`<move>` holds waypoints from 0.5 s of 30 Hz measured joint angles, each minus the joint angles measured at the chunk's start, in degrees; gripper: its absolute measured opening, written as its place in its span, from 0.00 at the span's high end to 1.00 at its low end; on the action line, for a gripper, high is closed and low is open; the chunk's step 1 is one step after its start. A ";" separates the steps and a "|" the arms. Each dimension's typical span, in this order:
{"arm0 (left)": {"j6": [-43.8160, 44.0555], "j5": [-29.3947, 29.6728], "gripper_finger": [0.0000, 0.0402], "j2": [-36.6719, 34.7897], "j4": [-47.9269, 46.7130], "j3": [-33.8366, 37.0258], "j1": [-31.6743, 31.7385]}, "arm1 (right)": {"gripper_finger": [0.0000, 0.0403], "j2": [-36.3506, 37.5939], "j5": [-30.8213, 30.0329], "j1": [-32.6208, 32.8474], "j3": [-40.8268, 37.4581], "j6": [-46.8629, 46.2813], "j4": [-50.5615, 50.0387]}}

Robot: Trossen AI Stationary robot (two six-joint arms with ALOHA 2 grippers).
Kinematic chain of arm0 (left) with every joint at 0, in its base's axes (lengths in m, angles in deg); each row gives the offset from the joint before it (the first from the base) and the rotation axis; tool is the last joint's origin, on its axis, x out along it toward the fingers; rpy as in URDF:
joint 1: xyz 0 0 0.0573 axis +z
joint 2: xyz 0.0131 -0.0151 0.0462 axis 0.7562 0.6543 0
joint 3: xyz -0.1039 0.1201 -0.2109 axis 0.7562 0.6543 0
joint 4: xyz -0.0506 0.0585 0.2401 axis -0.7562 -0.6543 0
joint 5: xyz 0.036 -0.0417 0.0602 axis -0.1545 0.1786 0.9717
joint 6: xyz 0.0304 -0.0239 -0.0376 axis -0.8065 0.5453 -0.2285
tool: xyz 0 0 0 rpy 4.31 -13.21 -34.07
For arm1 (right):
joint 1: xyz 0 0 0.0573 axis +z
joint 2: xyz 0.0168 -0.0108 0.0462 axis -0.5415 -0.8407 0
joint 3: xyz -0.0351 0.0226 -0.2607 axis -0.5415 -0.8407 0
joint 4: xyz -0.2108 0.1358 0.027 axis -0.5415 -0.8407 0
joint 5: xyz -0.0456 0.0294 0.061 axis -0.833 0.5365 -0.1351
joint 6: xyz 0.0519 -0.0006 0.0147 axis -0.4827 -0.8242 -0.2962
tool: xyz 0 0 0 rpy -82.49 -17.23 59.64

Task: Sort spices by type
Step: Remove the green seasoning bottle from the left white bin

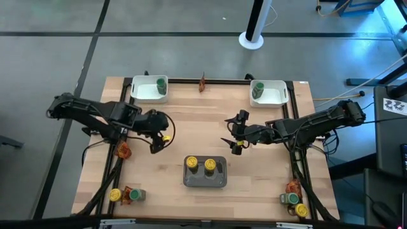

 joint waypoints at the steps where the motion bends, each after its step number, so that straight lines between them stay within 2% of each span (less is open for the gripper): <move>1: 0.10 0.01 0.37 0.00 -0.02 0.00 -0.38 | 0.07 0.00 0.18 0.00 0.00 0.00 0.00; 5: 0.94 1.15 0.37 0.00 -0.02 0.02 -2.51 | 0.07 1.05 4.29 -0.01 0.00 0.18 -0.58; 11: 0.97 7.17 0.37 0.00 -0.17 0.07 -6.37 | 0.07 4.19 14.99 0.00 0.00 -0.42 -3.59; 15: 0.97 8.91 0.37 0.00 -0.16 0.07 -7.91 | 0.07 5.06 18.25 0.00 0.00 -1.28 -4.37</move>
